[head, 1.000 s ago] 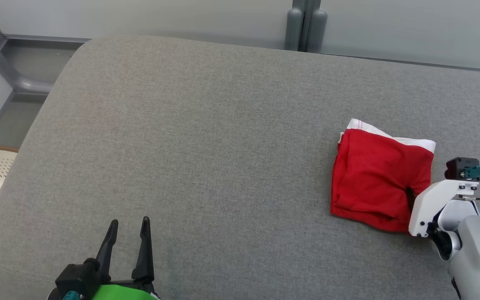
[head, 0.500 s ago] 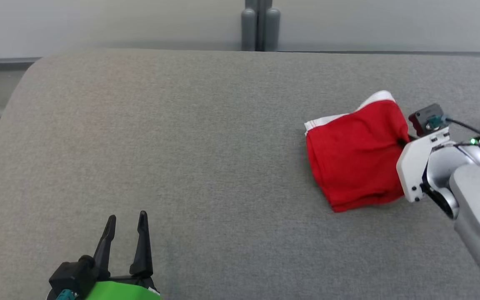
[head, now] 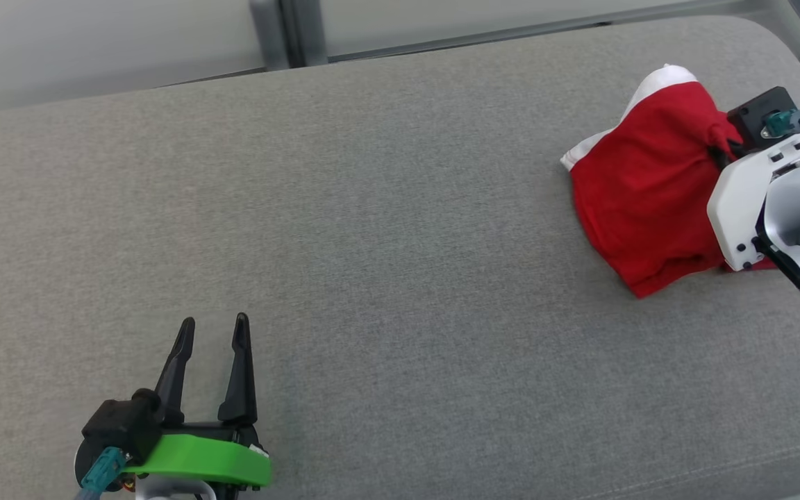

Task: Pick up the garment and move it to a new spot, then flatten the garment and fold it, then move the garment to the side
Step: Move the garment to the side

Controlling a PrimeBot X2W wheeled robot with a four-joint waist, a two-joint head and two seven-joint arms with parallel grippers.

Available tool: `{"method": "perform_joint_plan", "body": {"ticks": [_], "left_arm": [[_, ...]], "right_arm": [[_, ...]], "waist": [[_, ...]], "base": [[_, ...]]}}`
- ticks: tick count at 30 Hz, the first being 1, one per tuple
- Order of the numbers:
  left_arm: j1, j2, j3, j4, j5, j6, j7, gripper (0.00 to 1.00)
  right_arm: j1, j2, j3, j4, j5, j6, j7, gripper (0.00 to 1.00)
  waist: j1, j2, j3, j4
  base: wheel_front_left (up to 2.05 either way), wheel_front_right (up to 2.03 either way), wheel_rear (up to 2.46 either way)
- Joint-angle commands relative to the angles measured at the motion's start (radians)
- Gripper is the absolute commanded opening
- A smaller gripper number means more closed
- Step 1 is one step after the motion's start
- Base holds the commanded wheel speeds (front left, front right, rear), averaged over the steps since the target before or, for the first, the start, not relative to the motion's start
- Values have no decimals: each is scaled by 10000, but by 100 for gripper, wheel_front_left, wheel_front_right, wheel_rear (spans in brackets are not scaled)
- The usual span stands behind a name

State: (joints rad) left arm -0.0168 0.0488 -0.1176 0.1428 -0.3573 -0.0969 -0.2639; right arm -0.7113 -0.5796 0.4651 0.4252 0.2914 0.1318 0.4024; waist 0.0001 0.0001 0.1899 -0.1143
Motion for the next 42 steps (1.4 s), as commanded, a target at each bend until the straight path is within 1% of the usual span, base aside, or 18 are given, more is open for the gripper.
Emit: {"method": "perform_joint_plan", "body": {"ticks": [1, 5, 10, 17, 20, 25, 26, 27, 28, 33, 37, 39, 42], "left_arm": [[-202, 37, 69, 35, 156, -83, 0, 100], [-296, 39, 198, 46, 450, -183, 0, 100], [-475, 39, 318, -46, 893, -278, 0, 100], [-657, 48, 142, -217, 1188, -339, 0, 100], [-732, 181, -21, -268, 1223, -343, 0, 100], [-757, 336, -103, -365, 1220, -343, 0, 100], [-741, 383, -93, -394, 1218, -344, 0, 100], [-727, 408, -72, -420, 1209, -344, 0, 100], [-706, 432, -50, -448, 1192, -344, 0, 100], [-683, 452, -14, -448, 1202, -344, 0, 100], [-524, 356, 37, -414, 1167, -343, 0, 100], [-372, 314, 108, -376, 1126, -341, 0, 100], [-115, 207, 295, -366, 1122, -340, 0, 100]], "right_arm": [[-157, -99, -55, 39, -120, -24, -112, 0], [-277, -248, -247, 286, -370, -24, -386, 0], [-457, -529, -615, 827, -1000, -24, -990, 0], [-680, -1015, -1373, 1707, -2321, -26, -2016, 0], [-698, -1205, -1693, 2158, -2936, -26, -2429, 0], [-550, -1326, -2899, 2970, -3599, -26, -2858, 0], [-461, -1314, -3153, 3112, -3824, -24, -2958, 9], [-433, -1292, -3391, 3178, -4005, -26, -3069, 33], [-330, -1213, -3636, 3299, -4190, -24, -3105, 100], [-48, -737, -4792, 3640, -4880, -26, -2964, 100], [348, -126, -5773, 3468, -5177, -24, -3372, 100], [565, 276, -6118, 3258, -5072, -24, -3721, 100], [1007, 1087, -6460, 2832, -4394, -24, -4394, 100]], "waist": [[-1, -1, 555, -726], [-1, -1, 775, -946], [-1, -1, 1148, -954], [-1, -1, 1612, -634], [-1, -1, 1757, -415], [-1, -1, 1964, -73], [-1, -1, 2004, -6], [-1, -1, 2037, 37], [-1, -1, 2073, 78], [-1, -1, 2014, 156], [-1, -1, 1556, 182], [-1, -1, 1207, 190], [-1, -1, 607, 239]], "base": [[0, 0, 0], [0, 0, 0], [0, 0, 0], [0, 0, 0], [0, 0, 0], [0, 0, 0], [0, 0, 0], [0, 0, 0], [0, 0, 0], [0, 0, 0], [0, 0, 0], [0, 0, 0], [0, 0, 0]]}}
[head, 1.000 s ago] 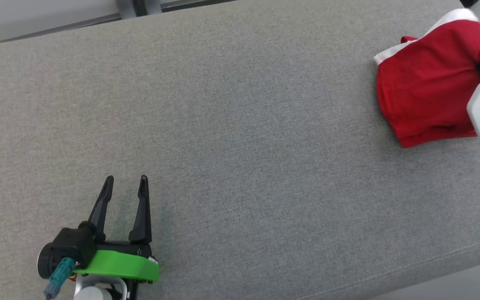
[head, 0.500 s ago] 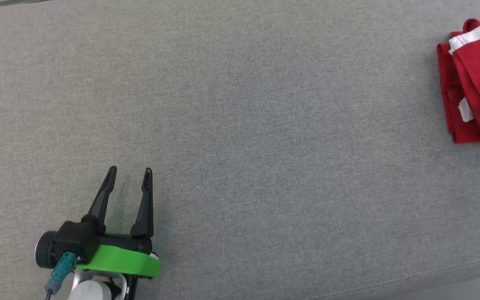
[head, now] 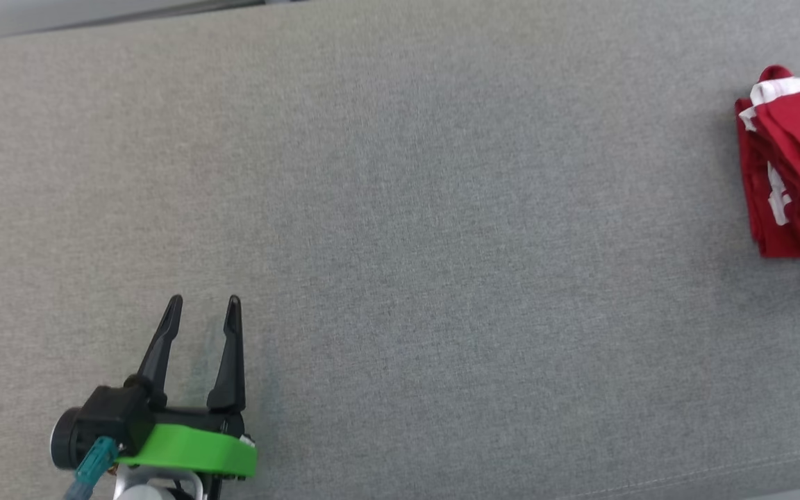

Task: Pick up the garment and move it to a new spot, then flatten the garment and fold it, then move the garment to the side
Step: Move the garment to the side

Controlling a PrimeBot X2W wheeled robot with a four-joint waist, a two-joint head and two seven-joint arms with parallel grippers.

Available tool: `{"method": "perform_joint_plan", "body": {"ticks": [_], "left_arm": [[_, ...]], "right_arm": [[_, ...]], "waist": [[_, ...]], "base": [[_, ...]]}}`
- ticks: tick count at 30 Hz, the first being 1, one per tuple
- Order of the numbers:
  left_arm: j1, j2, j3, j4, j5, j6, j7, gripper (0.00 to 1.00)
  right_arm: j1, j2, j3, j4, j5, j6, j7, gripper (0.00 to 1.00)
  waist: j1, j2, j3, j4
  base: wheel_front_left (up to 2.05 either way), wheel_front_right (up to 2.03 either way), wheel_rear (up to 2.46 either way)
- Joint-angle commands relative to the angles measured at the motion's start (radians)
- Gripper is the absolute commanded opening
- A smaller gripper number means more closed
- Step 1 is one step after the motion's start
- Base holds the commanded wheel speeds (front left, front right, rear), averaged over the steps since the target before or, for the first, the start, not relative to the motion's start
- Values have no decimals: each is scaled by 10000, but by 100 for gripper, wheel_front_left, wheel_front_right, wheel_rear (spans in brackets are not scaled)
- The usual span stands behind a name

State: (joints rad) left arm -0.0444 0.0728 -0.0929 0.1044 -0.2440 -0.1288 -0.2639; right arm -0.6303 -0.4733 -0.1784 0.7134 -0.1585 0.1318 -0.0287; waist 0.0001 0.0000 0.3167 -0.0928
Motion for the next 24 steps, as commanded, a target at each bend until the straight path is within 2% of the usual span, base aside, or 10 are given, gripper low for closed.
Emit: {"method": "perform_joint_plan", "body": {"ticks": [1, 6, 14, 18, 21, 24], "left_arm": [[231, -67, 123, 27, -29, -22, 0, 100], [781, -159, 508, 2, -170, -22, 0, 100], [1400, -212, 888, 19, -460, 22, 0, 100], [1534, -208, 897, 52, -615, 177, 1, 100], [1599, -207, 943, 66, -603, 283, 1, 100], [1649, -208, 1048, 137, -584, 339, 1, 100]], "right_arm": [[365, 212, -54, -190, 316, -24, -293, 100], [1590, 1230, 248, -1435, 1531, -23, -1241, 100], [3852, 2523, 970, -3350, 3451, -23, -2041, 100], [4830, 3018, 1664, -3871, 3742, -20, -2214, 100], [5205, 3367, 2366, -3854, 3658, -20, -2254, 100], [5364, 3548, 2625, -3640, 3508, -23, -2292, 100]], "waist": [[-1, 0, -884, 65], [-1, 0, -1962, 286], [-1, 0, -3165, 583], [-1, 0, -3454, 766], [-1, 0, -3596, 868], [-1, 0, -3706, 948]], "base": [[0, 0, 0], [0, 0, 0], [0, 0, 0], [0, 0, 0], [0, 0, 0], [0, 0, 0]]}}
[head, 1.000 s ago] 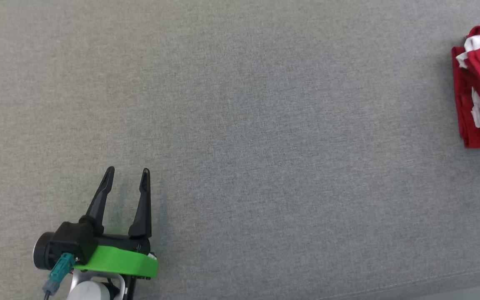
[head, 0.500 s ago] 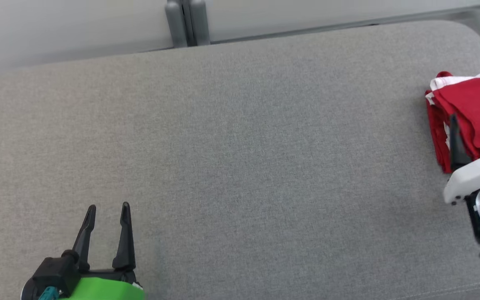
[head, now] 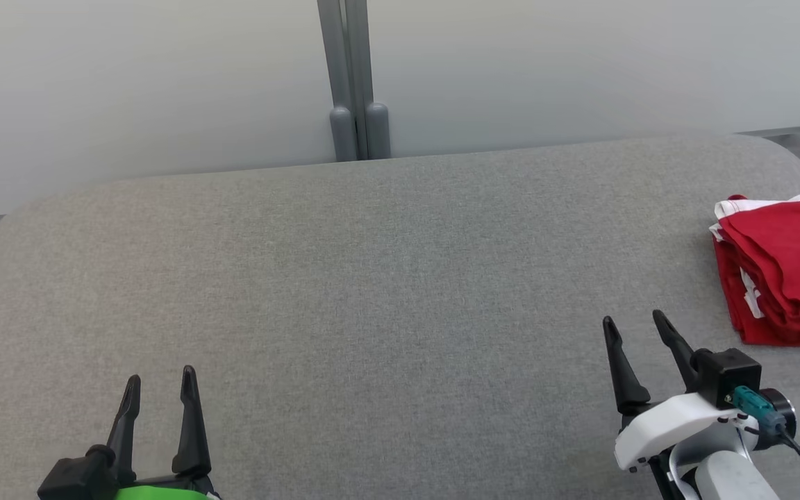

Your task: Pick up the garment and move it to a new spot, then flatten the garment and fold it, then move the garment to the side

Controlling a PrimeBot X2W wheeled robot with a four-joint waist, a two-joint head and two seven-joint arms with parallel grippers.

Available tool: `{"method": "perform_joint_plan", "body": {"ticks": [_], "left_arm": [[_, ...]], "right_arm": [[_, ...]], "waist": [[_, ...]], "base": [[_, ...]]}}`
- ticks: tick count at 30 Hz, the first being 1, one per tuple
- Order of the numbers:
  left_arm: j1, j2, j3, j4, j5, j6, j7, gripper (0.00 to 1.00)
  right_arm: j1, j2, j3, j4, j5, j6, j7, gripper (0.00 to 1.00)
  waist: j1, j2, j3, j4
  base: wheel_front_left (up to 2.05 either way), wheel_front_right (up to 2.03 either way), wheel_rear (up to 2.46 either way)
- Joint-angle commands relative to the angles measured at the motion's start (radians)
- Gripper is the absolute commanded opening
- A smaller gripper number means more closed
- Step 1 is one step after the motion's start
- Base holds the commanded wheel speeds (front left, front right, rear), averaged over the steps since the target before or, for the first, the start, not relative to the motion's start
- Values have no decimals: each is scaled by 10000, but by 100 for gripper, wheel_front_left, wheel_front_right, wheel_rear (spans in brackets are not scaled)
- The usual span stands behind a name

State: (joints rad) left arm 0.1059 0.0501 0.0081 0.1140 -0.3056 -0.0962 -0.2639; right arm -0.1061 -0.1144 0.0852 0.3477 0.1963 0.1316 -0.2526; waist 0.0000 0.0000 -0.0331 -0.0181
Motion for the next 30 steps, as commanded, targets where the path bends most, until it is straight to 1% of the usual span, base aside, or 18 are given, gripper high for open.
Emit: {"method": "perform_joint_plan", "body": {"ticks": [1, 5, 9, 19, 30], "left_arm": [[173, 16, 57, 66, 32, 48, 1, 100], [357, 19, 129, 240, -17, 68, 1, 100], [499, 17, 168, 391, 25, -7, 1, 100], [244, 18, -27, 751, 96, -154, 1, 100], [242, 17, -14, 760, 12, -166, 1, 100]], "right_arm": [[171, 77, 32, 100, -76, -21, -70, 100], [335, 357, -139, 333, -128, -21, -116, 100], [487, 538, -284, 428, -215, -21, -120, 100], [864, 625, -598, 326, -548, -21, -129, 100], [971, 631, -529, 225, -386, -19, -130, 100]], "waist": [[0, 0, -250, 227], [0, 0, -428, 333], [0, 0, -518, 351], [0, 0, -489, 61], [0, 0, -492, -148]], "base": [[0, 0, 0], [0, 0, 0], [0, 0, 0], [0, 0, 0], [0, 0, 0]]}}
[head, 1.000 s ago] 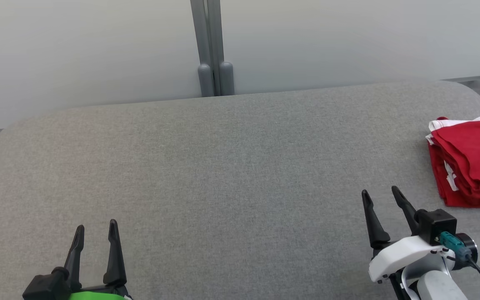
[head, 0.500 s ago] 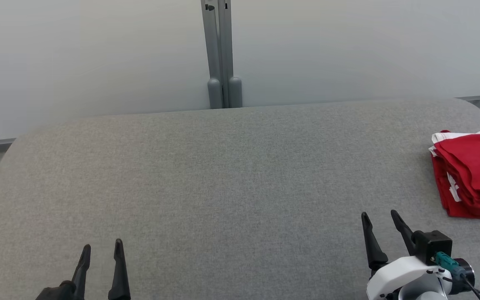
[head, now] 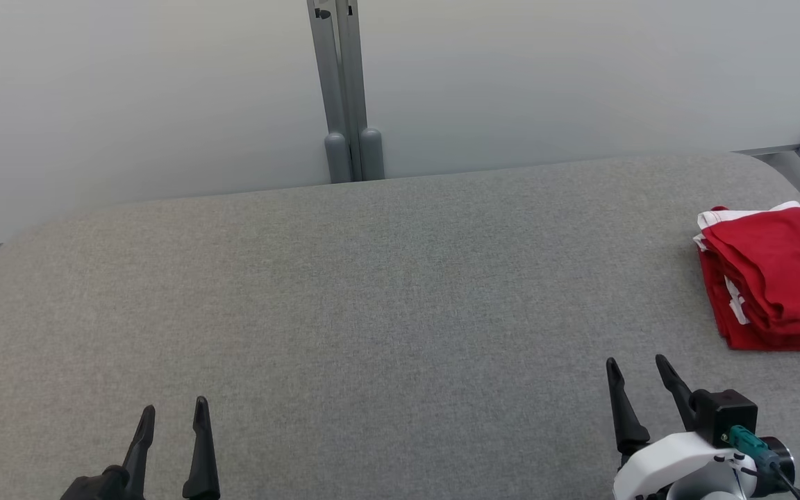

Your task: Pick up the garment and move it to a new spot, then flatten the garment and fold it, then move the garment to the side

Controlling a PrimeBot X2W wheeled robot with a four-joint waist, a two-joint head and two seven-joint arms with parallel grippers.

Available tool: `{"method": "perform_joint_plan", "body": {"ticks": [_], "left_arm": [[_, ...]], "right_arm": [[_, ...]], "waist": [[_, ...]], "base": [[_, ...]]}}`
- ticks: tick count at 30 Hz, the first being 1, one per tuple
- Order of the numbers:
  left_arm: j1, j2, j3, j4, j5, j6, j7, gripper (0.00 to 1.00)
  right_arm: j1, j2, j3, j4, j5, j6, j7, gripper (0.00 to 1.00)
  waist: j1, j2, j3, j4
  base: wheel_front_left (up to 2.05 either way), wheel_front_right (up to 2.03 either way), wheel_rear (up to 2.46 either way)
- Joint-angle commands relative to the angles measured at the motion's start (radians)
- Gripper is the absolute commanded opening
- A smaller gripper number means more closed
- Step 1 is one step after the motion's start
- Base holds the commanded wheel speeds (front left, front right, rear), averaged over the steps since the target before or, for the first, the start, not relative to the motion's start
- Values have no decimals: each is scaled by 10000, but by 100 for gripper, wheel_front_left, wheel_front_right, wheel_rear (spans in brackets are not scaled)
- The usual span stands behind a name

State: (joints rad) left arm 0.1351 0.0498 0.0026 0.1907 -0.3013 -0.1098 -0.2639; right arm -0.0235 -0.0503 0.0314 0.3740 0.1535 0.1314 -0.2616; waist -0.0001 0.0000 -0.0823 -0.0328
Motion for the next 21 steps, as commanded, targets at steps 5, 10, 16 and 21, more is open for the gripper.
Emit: {"method": "perform_joint_plan", "body": {"ticks": [5, 10, 16, 21], "left_arm": [[20, 21, 29, 2, -2, -49, 1, 100], [70, 21, 26, -4, 17, -59, 1, 100], [45, 21, 66, 21, 21, -97, 1, 100], [23, -11, 0, 139, -19, -56, 9, 0]], "right_arm": [[189, -10, 59, -37, 87, -17, -41, 100], [187, -9, 73, -59, 106, -17, -41, 100], [173, -9, 88, -91, 115, -17, -41, 100], [156, 11, 79, 35, 127, 2, 14, 0]], "waist": [[1, 0, -31, -2], [1, 0, -69, 1], [1, 0, -85, 2], [1, 0, -96, 9]], "base": [[0, 0, 0], [0, 0, 0], [0, 0, 0], [0, 0, 0]]}}
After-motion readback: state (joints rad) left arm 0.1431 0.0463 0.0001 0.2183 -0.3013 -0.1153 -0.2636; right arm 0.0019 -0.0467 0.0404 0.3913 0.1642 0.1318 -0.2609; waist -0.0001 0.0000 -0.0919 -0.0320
